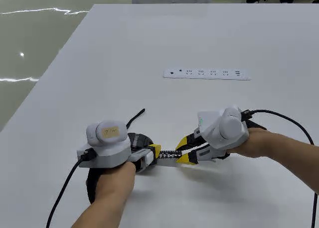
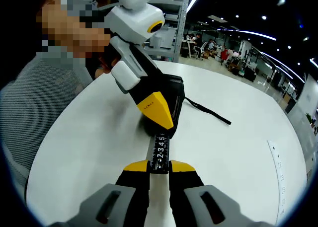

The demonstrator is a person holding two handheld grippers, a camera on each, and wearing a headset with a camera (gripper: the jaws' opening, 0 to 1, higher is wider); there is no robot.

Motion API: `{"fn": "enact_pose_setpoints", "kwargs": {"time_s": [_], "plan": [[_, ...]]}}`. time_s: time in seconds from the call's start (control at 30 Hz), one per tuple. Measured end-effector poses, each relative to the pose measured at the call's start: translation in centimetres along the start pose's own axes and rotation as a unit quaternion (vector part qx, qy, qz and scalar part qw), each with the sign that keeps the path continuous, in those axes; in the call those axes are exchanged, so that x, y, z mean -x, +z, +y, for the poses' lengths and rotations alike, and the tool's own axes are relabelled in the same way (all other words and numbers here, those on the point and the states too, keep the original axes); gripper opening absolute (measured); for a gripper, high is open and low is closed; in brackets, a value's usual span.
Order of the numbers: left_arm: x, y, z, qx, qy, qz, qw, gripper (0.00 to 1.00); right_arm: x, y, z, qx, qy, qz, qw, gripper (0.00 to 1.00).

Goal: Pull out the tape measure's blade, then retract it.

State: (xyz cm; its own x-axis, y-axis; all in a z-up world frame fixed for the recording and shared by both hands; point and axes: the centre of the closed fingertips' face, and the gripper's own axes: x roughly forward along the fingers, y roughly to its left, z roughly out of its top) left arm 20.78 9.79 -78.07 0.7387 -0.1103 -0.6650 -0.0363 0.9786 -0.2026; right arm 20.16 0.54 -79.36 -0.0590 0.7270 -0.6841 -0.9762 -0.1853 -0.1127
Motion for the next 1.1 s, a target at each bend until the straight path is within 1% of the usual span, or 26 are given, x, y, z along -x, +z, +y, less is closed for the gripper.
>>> {"fn": "enact_pose_setpoints", "kwargs": {"time_s": [0.03, 0.1, 0.17, 0.23, 0.3, 0.37, 0.4, 0.47, 0.57, 0.7, 0.77, 0.83, 0.9, 1.03, 1.1], "plan": [[0.0, 0.0, 0.0, 0.0, 0.0, 0.0, 1.0, 0.6, -0.1, 0.0, 0.0, 0.0, 0.0, 0.0, 1.0, 0.14], [-0.5, 0.4, 0.3, -0.001, -0.001, 0.001, 1.0, 0.6, -0.2, 0.1, 0.0, 0.001, 0.0, 0.0, 1.0, 0.14], [0.1, 0.1, 0.0, 0.0, -0.001, 0.0, 1.0, 0.6, -0.2, 0.3, 0.1, 0.002, 0.0, 0.0, 1.0, 0.14], [-0.1, 0.0, 0.0, -0.001, -0.002, 0.001, 1.0, 0.6, -0.3, 0.4, 0.1, 0.002, 0.0, 0.001, 1.0, 0.14], [-0.5, 0.4, 0.3, -0.001, -0.003, 0.001, 1.0, 0.6, -0.4, 0.5, 0.1, 0.002, 0.001, 0.0, 1.0, 0.14], [-0.1, 0.1, 0.0, -0.001, -0.002, 0.001, 1.0, 0.6, -0.4, 0.5, 0.1, 0.003, 0.002, 0.001, 1.0, 0.14], [-0.3, 0.0, 0.1, -0.001, -0.002, 0.001, 1.0, 0.6, -0.5, 0.5, 0.1, 0.003, 0.002, 0.001, 1.0, 0.14], [-0.3, 0.0, 0.1, -0.001, -0.002, 0.001, 1.0, 0.6, -0.6, 0.6, 0.0, 0.003, 0.002, 0.001, 1.0, 0.14], [0.2, -0.1, -0.1, -0.001, -0.002, 0.002, 1.0, 0.6, -0.7, 0.6, 0.0, 0.004, 0.003, 0.001, 1.0, 0.14], [0.1, 0.0, -0.1, 0.0, -0.003, 0.002, 1.0, 0.6, -0.9, 0.8, 0.0, 0.003, 0.003, -0.001, 1.0, 0.14], [-0.6, 0.1, 0.5, -0.001, -0.002, 0.002, 1.0, 0.6, -1.0, 0.8, 0.0, 0.003, 0.003, -0.001, 1.0, 0.14], [-0.3, 0.3, 0.1, 0.0, -0.004, 0.002, 1.0, 0.6, -1.1, 1.0, 0.1, 0.004, 0.003, -0.001, 1.0, 0.14], [0.2, 0.1, -0.1, 0.0, -0.004, 0.003, 1.0, 0.6, -1.1, 1.1, 0.1, 0.004, 0.004, -0.001, 1.0, 0.14], [0.2, 0.0, -0.1, 0.001, -0.003, 0.002, 1.0, 0.6, -1.2, 1.3, 0.1, 0.006, 0.005, 0.0, 1.0, 0.14], [-0.4, 0.4, 0.1, 0.0, -0.004, 0.003, 1.0, 0.6, -1.3, 1.3, 0.1, 0.005, 0.005, 0.0, 1.0, 0.14]]}}
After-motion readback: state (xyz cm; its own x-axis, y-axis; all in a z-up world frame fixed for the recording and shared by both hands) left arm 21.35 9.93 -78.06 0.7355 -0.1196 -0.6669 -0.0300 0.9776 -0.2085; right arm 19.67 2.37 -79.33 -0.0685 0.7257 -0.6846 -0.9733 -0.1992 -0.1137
